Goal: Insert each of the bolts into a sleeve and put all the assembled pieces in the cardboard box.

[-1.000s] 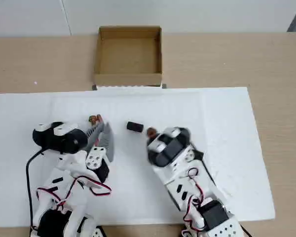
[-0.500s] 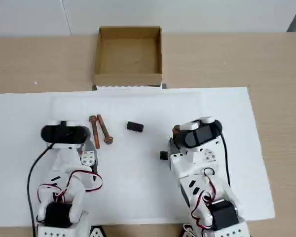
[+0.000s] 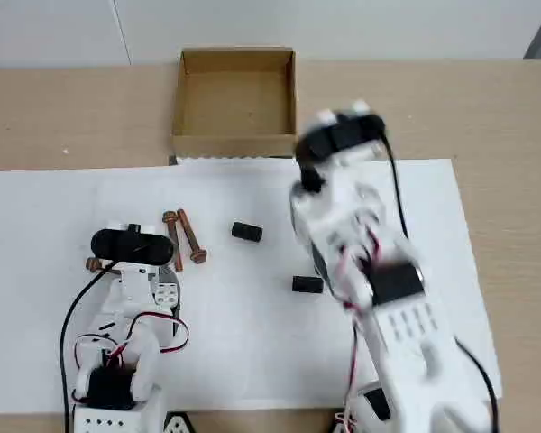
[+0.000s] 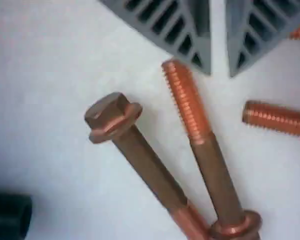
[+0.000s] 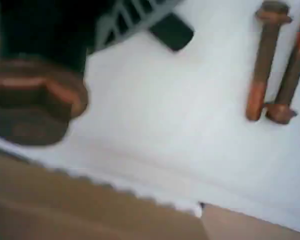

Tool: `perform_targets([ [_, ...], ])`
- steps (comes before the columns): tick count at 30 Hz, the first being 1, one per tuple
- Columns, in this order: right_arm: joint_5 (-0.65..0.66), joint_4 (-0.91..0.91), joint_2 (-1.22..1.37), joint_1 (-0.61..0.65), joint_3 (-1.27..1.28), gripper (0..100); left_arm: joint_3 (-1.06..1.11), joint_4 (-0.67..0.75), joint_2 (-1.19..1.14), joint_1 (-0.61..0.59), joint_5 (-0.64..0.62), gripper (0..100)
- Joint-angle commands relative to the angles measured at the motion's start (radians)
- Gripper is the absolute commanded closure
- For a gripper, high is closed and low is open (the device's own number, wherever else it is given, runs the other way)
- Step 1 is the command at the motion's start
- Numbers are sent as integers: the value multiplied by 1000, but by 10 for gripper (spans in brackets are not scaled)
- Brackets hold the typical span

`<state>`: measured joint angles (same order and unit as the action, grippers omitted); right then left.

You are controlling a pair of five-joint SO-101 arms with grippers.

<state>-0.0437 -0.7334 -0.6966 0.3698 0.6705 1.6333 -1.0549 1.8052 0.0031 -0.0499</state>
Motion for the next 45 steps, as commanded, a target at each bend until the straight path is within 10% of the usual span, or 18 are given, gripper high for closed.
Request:
perform_targets([
  [1, 101, 107, 232, -35, -245, 995, -4, 0, 11, -3, 8, 993],
  [20, 601, 260, 1135, 12, -1073, 995, -5, 0, 11, -3, 9, 993],
  [29, 618, 259, 1391, 35, -1292, 833, -5, 0, 11, -3, 9, 993],
  [45, 612, -44, 1400, 54, -1467, 953, -5, 0, 11, -3, 9, 993],
])
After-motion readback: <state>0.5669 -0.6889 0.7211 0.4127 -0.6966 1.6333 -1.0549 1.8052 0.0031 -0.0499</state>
